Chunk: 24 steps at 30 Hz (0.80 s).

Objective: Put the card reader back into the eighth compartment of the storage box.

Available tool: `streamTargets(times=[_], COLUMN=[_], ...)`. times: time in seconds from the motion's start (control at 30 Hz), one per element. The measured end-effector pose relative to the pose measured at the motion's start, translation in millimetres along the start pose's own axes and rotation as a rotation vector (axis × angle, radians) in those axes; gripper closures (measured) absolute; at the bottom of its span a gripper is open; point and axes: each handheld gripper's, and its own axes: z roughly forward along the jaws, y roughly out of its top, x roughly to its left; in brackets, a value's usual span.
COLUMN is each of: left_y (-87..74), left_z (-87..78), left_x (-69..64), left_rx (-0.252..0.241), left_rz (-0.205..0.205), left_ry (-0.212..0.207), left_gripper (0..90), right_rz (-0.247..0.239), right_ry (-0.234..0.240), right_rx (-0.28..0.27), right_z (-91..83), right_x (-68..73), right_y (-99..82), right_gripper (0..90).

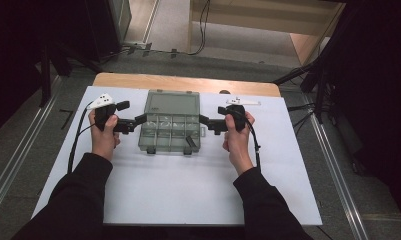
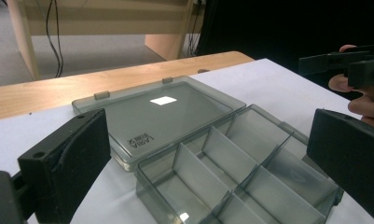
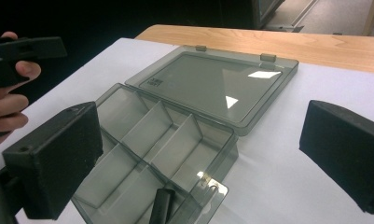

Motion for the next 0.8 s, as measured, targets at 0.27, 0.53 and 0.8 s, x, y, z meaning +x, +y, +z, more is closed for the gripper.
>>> streamTargets(times=[0.27,0.53,0.8], left_y=[0.2,2.2,1.2], left_z=[5.5,8.8,15.0], left_x=[4.7,6.6,10.6], left_rx=[0.005,0.002,0.008], left_rz=[-0.020,-0.025,-0.050], left_ry=[0.010,0.011,0.020], left_gripper=[0.0,0.0,0.0], right_rz=[-0.007,-0.006,0.006], right_ry=[-0.001,0.004,0.005], right_rx=[-0.002,-0.004,0.008], right_z=[3.4,9.1,17.2], right_x=[-2.1,-0.6,-4.3], right_y=[8.0,11.6,12.7], right_gripper=[0.0,0.0,0.0])
